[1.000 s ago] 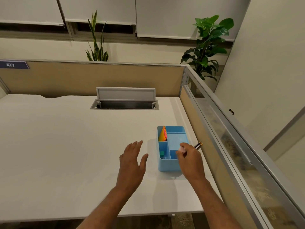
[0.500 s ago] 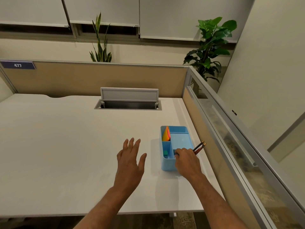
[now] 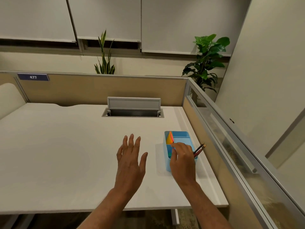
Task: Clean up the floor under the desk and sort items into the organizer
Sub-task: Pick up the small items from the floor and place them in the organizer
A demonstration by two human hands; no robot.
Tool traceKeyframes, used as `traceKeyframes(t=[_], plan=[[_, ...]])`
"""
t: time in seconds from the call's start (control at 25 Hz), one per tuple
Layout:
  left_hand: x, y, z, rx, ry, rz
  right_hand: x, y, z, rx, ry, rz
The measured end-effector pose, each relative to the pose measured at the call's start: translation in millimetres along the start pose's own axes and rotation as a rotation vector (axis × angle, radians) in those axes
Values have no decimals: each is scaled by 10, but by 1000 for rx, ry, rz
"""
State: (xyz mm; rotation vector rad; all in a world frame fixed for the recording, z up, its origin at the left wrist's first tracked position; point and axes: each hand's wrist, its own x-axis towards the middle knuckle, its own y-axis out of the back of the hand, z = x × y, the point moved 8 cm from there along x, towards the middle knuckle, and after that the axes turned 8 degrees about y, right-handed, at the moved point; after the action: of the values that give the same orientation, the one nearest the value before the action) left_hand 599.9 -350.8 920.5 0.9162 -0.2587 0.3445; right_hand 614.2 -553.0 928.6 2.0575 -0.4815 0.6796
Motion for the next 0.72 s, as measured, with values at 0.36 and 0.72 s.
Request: traceKeyframes(t=[0.36,0.72], plan=[[-754,1856,69,16,-204,208,-659,860,-2000,34,143,231],[-1852,3145,90,-17,-251,320,-1420,1764,-3345,57,272,276]])
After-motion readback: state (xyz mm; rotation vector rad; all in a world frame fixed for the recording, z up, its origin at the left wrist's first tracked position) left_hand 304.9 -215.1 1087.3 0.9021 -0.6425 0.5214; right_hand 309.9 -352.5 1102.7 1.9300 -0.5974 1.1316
